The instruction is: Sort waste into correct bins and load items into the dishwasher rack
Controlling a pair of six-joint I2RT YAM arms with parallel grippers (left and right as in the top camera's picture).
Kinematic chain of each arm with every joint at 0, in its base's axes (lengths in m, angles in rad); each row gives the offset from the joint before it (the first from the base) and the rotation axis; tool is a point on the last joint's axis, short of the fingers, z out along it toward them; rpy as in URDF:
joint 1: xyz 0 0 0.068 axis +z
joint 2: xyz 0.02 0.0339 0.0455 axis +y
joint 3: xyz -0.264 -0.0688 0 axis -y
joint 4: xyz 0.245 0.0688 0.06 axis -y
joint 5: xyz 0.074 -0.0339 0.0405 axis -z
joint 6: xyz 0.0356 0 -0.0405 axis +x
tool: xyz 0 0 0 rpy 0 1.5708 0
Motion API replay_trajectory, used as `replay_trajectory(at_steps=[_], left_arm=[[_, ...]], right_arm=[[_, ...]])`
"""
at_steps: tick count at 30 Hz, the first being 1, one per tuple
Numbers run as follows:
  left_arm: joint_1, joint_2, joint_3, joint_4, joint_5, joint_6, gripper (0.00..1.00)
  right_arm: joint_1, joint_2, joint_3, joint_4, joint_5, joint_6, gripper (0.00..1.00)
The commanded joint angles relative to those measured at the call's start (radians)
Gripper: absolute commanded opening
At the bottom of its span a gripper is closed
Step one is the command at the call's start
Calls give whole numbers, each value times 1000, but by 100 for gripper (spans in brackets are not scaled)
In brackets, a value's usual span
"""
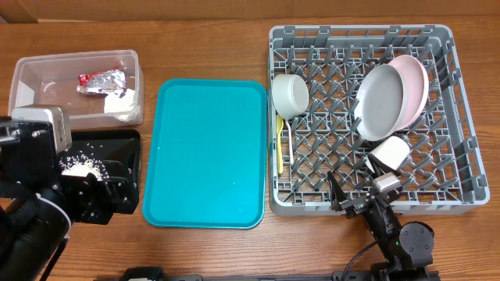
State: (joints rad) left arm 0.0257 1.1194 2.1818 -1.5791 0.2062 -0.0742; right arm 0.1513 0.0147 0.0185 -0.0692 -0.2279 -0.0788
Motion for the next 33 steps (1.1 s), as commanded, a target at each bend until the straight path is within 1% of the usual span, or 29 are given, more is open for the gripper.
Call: replay_trajectory(at_steps=[1,3,6,9,10,14,21,24,27,28,31,33], left_arm=[[0,-5,-4,23,-39,36,100],[28,-44,-87,127,-71,38,100],[34,-130,-279,300,-84,39,100],[34,-257,-554,522,-84,50,100],[33,-344,-729,655,-84,53,100],[29,-529,-1074,880,-85,53,100],[19,-848,-1542,1128,-82,52,100],[19,-983,-1698,1191,-83,53,100],[19,-1089,-1821,1221,-87,69,100],[19,-1118,-1864,1222,-88,82,100],[19,-1112,-1931,1254,-122,90,100],[19,-1116,-1972,1310,-163,89,100]], right_arm=[[6,-12,-11,9,10,0,100],[6,-12,-11,9,10,0,100],[6,-12,-11,9,10,0,100],[6,-12,-11,9,10,0,100],[6,-12,-11,9,10,0,100],[6,-12,-11,9,10,0,100],[6,-12,-11,9,10,0,100],[6,-12,-11,9,10,0,100],[6,-12,-11,9,10,0,100],[6,-12,-11,9,10,0,100],[6,-12,-11,9,10,0,100],[6,-12,-11,9,10,0,100]])
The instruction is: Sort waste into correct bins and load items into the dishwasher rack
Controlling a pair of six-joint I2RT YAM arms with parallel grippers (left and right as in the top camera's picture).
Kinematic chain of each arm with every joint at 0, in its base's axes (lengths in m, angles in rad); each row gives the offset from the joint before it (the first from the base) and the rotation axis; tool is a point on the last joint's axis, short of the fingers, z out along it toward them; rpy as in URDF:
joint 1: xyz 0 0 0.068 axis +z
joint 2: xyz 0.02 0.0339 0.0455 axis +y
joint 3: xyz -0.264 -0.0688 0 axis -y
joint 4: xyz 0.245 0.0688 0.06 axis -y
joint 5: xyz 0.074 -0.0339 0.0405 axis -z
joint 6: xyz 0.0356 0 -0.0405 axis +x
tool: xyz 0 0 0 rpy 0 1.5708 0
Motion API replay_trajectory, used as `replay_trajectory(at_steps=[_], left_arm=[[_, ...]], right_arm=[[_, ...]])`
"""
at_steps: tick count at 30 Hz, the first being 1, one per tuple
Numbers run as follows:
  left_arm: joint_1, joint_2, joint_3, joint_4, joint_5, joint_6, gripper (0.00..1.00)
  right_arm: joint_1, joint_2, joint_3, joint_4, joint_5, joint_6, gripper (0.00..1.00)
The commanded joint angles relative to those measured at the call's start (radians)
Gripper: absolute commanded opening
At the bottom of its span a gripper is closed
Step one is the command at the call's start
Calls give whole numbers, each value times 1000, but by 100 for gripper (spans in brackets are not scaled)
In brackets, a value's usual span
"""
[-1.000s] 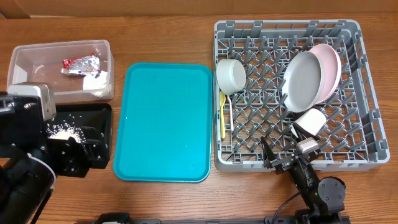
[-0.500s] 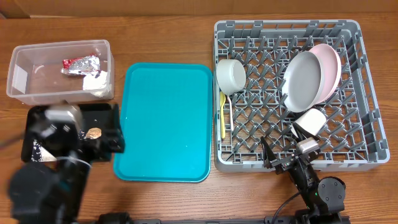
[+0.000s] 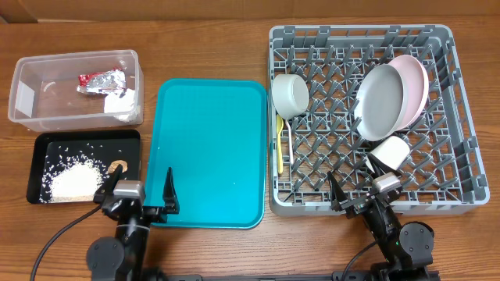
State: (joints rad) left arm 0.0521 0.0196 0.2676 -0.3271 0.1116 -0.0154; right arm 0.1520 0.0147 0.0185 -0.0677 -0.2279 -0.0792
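Observation:
The grey dishwasher rack on the right holds a grey cup, a yellow spoon, a grey plate, a pink plate and a white cup. The teal tray in the middle has nothing on it. At the back left, the clear bin contains a foil wrapper and white paper. A pile of rice lies in the black tray. My left gripper is open at the teal tray's near left corner. My right gripper is open at the rack's near edge.
The wooden table runs along the near edge, where both arm bases sit. A small brown scrap lies beside the rice in the black tray.
The left arm was raised over the black tray, hiding most of it. It now sits low at the near edge with its gripper open, and the tray and rice show. The right arm has not moved.

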Motion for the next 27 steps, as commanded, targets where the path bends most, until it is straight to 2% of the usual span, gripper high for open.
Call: replay_trajectory(at_steps=[1,4,12,19,23,27], left_arm=[[-7,-16,-78,100,-87,31,100],[-7,-16,-146,254,-147,30,100],[-8,-17,-258,434,-206,31,100],[-45,-17,-263,378,-251,31,100],[-45,-17,-263,257,-250,32,100],[-45,-15,-263,264,-249,31,100]], right_arm=[[6,-12,-11,8,10,0,100],[6,-12,-11,8,10,0,100],[6,-12,-11,8,10,0,100],[6,-12,-11,8,10,0,100],[6,-12,-11,8,11,0,100],[6,-12,-11,8,10,0,100]])
